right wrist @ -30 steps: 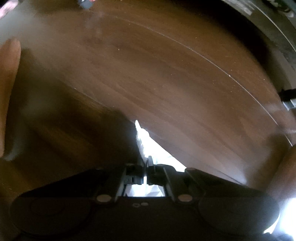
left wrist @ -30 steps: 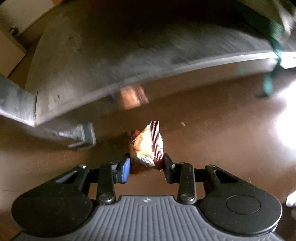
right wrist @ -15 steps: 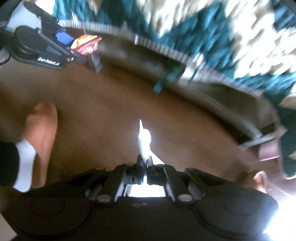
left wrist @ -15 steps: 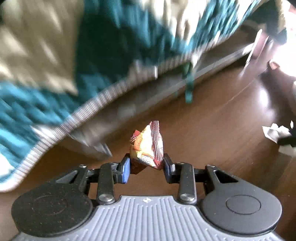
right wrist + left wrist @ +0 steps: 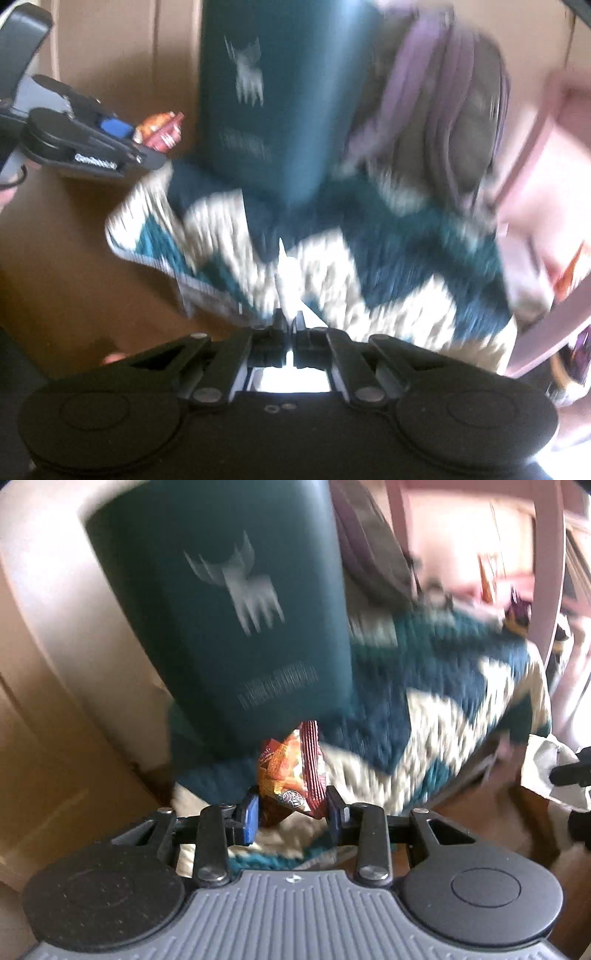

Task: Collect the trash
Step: 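Carry the snack bag and tissue up over the teal bin, then open both tools to drop the snack bag and tissue into the bin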

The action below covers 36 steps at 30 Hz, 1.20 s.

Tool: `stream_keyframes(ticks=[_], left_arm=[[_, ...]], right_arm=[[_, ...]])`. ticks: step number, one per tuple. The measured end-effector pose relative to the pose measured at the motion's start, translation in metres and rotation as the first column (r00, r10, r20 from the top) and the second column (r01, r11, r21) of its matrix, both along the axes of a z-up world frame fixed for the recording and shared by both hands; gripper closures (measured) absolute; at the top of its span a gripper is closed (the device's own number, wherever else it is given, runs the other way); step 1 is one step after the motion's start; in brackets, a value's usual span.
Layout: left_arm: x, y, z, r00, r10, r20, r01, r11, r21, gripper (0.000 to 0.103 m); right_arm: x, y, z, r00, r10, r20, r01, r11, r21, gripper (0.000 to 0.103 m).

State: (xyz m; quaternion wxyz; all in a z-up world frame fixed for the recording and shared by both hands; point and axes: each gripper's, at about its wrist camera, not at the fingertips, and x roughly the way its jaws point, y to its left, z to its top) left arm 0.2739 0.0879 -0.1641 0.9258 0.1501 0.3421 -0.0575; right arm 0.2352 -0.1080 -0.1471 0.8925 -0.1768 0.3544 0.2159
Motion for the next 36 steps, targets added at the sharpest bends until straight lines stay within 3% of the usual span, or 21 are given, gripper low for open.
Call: stream_keyframes(ticks=[4,10,14,18,22,27,31,36], left_arm=[[-0.013,-0.002,0.058,0.998,0.020,0.060,-0.019,1.000,-0.022,0.068],[-0.031,-0.006,0.113,0.991,0.044,0.128,-0.041,0.999,-0.022,0.068],[-0.029,-0.009,0.157,0.983,0.054,0.173,-0.050,0.998,-0.027,0.068],[-0.012,-0.008,0.192,0.976,0.076,0.202,-0.060,0.995,-0.085,0.068],[0.013,-0.002,0.220,0.968,0.104,0.227,-0.071,0.986,-0.150,0.068],[0.048,0.011,0.243,0.957,0.155,0.245,-0.113,0.977,-0.179,0.067],[0.077,0.020,0.247,0.951,0.187,0.247,-0.146,0.974,-0.174,0.067],[0.120,0.033,0.240,0.961,0.210,0.180,-0.177,0.967,-0.184,0.067]], right_arm=[[0.003,0.005,0.054,0.996,0.012,0.084,-0.016,0.999,0.047,0.102],[0.024,0.011,0.131,0.983,0.004,0.184,-0.027,0.992,0.120,0.102],[0.043,0.022,0.171,0.962,0.009,0.274,-0.045,0.991,0.126,0.102],[0.064,0.035,0.197,0.944,0.013,0.330,-0.060,0.989,0.134,0.102],[0.092,0.049,0.215,0.929,0.004,0.369,-0.063,0.987,0.148,0.102],[0.121,0.065,0.223,0.928,-0.018,0.373,-0.055,0.981,0.184,0.102],[0.151,0.078,0.217,0.940,-0.032,0.340,-0.041,0.978,0.206,0.102],[0.186,0.091,0.195,0.962,-0.048,0.268,-0.010,0.977,0.211,0.102]])
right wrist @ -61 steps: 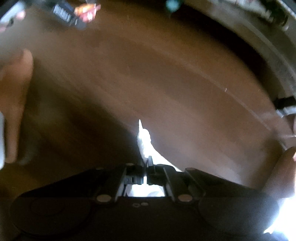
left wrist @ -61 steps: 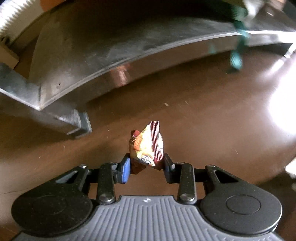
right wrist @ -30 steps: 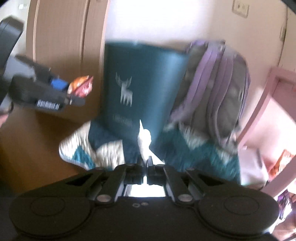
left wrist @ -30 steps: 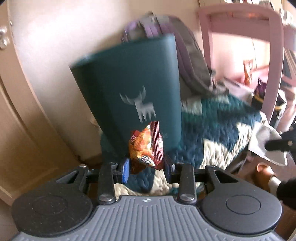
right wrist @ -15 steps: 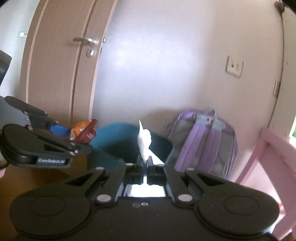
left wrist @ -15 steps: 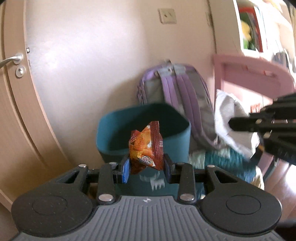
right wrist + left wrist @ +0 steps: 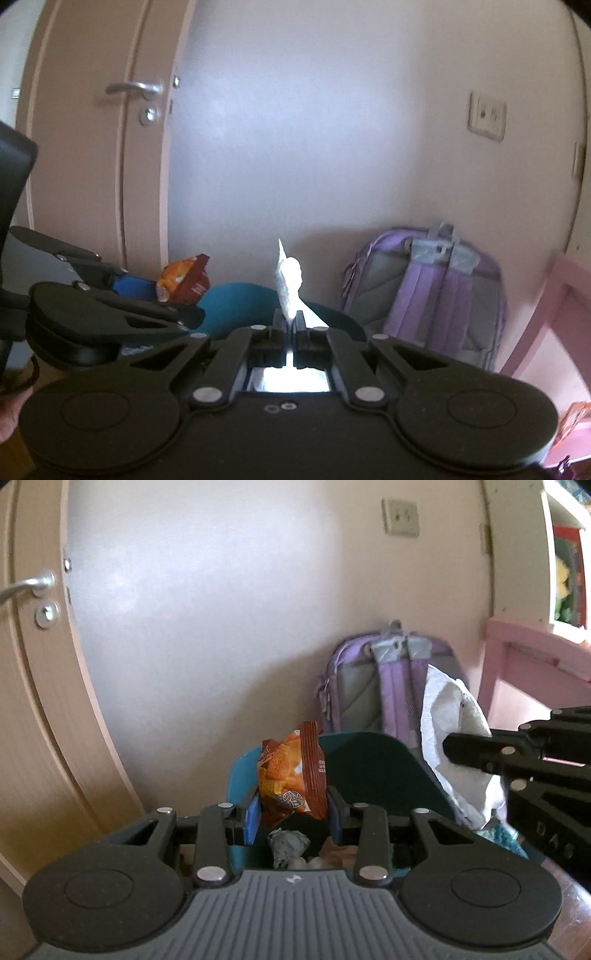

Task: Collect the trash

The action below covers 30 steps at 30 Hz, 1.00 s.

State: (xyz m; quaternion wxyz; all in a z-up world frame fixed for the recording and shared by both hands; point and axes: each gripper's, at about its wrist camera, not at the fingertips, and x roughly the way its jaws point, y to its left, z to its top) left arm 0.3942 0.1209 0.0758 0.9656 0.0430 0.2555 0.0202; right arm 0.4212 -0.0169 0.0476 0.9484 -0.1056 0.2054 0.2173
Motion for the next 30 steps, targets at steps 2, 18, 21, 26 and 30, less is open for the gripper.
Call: stream_keyframes(ticks=[2,18,21,26,30], left_arm=[[0.020,0.003,-0.008,0.999,0.002,-0.042,-0.002,1.000,-0.012,0.067],[0.086,0.015,-0.073,0.950,0.014,-0.312,-0.048,0.994,-0.102,0.041],[0.078,0.017,-0.068,0.959,0.001,-0.283,-0.040,0.990,-0.133,0.030],[0.060,0.016,-0.051,0.971,0.014,-0.240,-0.054,0.986,-0.159,0.027],[0.036,0.014,-0.031,0.983,0.007,-0.181,-0.039,0.985,-0.170,0.026]], right_arm=[[0.013,0.004,-0.012,0.999,-0.012,-0.038,0.012,1.000,-0.001,0.101],[0.034,-0.008,-0.044,0.978,-0.065,-0.198,0.073,0.997,0.036,0.069],[0.026,-0.012,-0.038,0.981,-0.068,-0.181,0.075,0.997,0.030,0.057],[0.010,-0.020,-0.022,0.985,-0.063,-0.158,0.072,0.996,0.048,0.055],[-0.010,-0.023,-0.007,0.991,-0.046,-0.126,0.053,0.997,0.051,0.053]])
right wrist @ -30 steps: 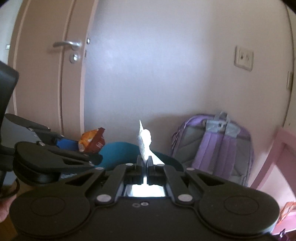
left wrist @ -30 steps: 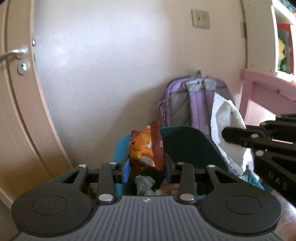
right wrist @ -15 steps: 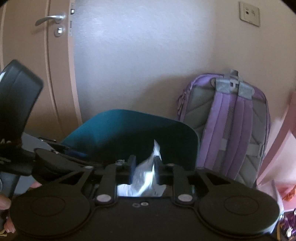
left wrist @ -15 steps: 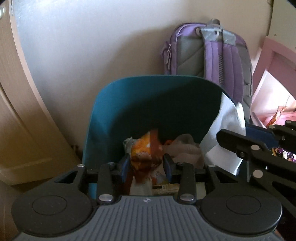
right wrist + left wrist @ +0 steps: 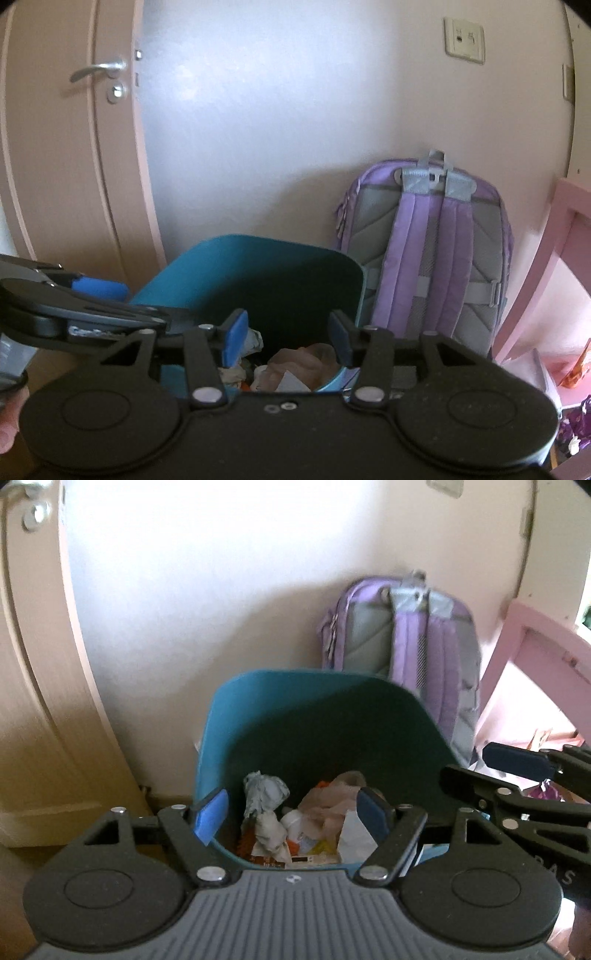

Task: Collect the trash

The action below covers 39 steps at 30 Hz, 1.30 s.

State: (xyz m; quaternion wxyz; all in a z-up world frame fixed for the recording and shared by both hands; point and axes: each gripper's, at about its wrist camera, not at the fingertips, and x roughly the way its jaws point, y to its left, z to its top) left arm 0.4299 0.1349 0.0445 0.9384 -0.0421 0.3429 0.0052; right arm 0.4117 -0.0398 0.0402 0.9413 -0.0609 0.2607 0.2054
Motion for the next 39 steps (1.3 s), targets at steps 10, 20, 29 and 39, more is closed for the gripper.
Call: stream_keyframes(ticks=[10,20,29,39], left_arm=[[-0.058,-0.012,0.038,0.994,0.021,0.108,-0.023,1.000,0.012,0.015],[-0.104,-0.023,0.044,0.986,0.062,0.156,-0.074,0.995,0.068,0.000],[-0.142,-0.034,0.048,0.987,0.057,0.149,-0.063,0.997,0.035,0.000],[-0.187,-0.042,0.058,0.982,0.066,0.178,-0.068,0.998,0.001,0.000]], right_arm=[[-0.040,-0.018,0.027,0.999,0.000,0.034,-0.002,0.999,0.052,0.043],[-0.073,-0.028,0.041,0.998,0.035,0.048,-0.039,0.995,0.087,0.040],[-0.105,-0.045,0.048,0.998,0.043,0.053,-0.049,0.992,0.112,0.039],[-0.141,-0.058,0.056,0.996,0.035,0.076,-0.043,0.994,0.105,0.039]])
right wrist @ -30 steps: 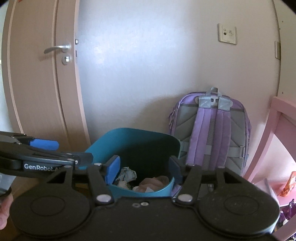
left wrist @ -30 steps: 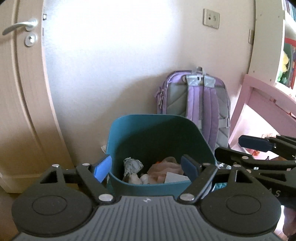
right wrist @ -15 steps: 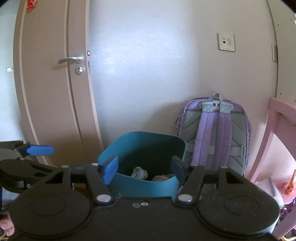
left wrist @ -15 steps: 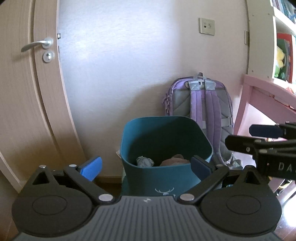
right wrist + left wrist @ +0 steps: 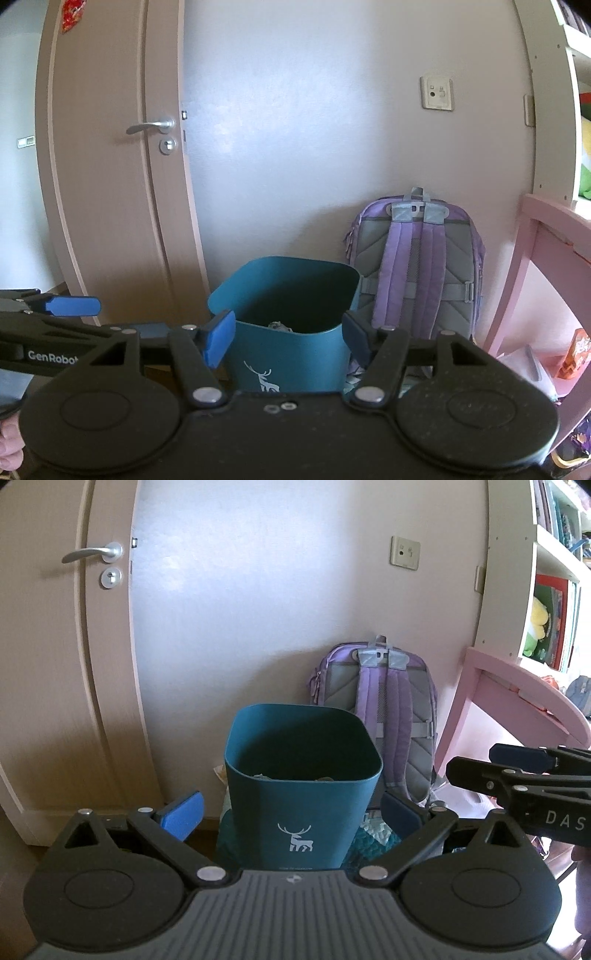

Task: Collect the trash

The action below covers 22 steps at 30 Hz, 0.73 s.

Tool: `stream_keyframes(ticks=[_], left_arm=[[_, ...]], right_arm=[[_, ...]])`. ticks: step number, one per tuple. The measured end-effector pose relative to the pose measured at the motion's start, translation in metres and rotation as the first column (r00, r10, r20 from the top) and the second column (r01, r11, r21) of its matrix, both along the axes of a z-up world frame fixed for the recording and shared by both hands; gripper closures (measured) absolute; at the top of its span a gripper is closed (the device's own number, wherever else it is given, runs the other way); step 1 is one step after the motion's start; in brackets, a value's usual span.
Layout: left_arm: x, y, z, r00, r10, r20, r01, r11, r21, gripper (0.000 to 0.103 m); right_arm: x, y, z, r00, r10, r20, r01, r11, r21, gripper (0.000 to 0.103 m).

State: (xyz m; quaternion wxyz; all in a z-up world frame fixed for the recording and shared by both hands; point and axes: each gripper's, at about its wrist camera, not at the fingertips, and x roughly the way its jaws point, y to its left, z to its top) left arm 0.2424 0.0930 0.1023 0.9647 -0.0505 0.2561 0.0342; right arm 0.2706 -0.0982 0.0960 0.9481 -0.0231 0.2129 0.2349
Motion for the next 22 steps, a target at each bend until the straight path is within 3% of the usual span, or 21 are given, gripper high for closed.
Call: stream_keyframes(ticks=[13,22], left_arm=[[-0.046,-0.018,0.021,0.999,-0.003,0.048,0.001,0.999,0.032,0.000],[-0.065,-0.037,0.020,0.999,-0.029,0.039,0.027,0.999,0.039,0.000]], right_arm=[[-0.039,-0.016,0.011,1.000,-0.006,0.016,0.006,1.000,0.025,0.039],[-0.063,-0.036,0.010,1.000,-0.012,0.021,0.011,0.999,0.042,0.039]])
